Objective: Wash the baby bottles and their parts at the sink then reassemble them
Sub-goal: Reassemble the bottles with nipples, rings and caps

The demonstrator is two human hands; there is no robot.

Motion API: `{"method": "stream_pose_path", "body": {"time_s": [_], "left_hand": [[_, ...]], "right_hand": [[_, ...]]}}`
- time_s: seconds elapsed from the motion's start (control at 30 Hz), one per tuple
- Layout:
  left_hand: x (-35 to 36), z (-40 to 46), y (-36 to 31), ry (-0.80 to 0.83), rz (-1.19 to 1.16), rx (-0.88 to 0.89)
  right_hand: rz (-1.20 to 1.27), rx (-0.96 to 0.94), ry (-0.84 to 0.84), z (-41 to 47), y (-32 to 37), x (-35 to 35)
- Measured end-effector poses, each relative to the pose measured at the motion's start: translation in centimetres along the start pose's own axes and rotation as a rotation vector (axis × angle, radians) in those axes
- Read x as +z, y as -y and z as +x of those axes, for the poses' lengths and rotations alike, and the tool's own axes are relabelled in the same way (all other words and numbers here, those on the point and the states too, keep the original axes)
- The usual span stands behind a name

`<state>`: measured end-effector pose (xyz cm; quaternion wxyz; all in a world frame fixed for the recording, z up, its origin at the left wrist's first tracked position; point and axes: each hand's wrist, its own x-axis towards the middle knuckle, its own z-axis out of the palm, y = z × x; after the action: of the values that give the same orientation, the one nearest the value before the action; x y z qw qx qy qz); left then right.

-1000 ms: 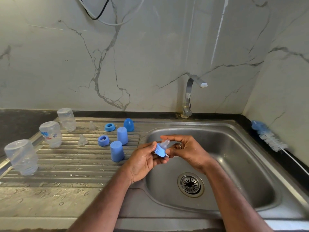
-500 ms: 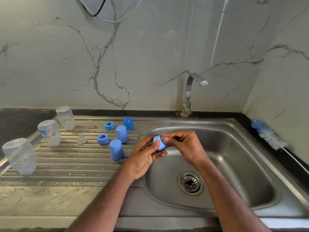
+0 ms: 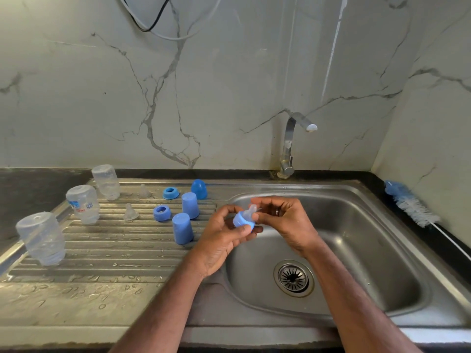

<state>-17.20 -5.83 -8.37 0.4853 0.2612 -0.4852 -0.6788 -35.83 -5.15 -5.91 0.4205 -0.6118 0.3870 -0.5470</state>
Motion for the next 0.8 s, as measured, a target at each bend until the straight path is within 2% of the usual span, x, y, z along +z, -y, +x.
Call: {"method": "stream_pose_path", "body": {"time_s": [0.1, 0.2, 0.27, 0.47, 0.57, 0.63, 0.73, 0.8], "left_hand": [[0.0, -1.0, -0.8, 0.006, 0.208, 0.077], [-1.2, -2.6, -2.9, -0.06, 0.23, 0.182], [-3.2, -3.9, -4.5, -0.152, 0.21, 0.237], [-9.3, -6.6, -6.7, -0.377, 0.235, 0.307], [-10.5, -6.9, -6.9, -0.449, 0.374, 0.338], [-10.9, -7.2, -7.1, -0.47, 0.47, 0.346], [-11.5, -8.3, -8.0, -0.473, 0.651, 0.4], [-12.1, -9.3, -8.5, -0.491, 0.77, 0.422]], "right_hand": [[0.062, -0.043, 0.003, -0.3, 0.3, 1.3], [0.178, -0.032, -0.059, 0.2, 0.2, 2.9], [0.088, -0.021, -0.08, 0.9, -0.4, 4.2], [-0.412, -0.023, -0.027, 2.6, -0.8, 9.9], [-0.319, -0.072, -0.018, 2.9, 0.1, 12.9], [-0.26, -0.064, 0.051, 2.9, 0.9, 14.8], [-0.325, -0.052, 0.19, 3.0, 1.5, 17.9], [-0.33, -0.07, 0.211, 3.3, 1.5, 19.4]]}}
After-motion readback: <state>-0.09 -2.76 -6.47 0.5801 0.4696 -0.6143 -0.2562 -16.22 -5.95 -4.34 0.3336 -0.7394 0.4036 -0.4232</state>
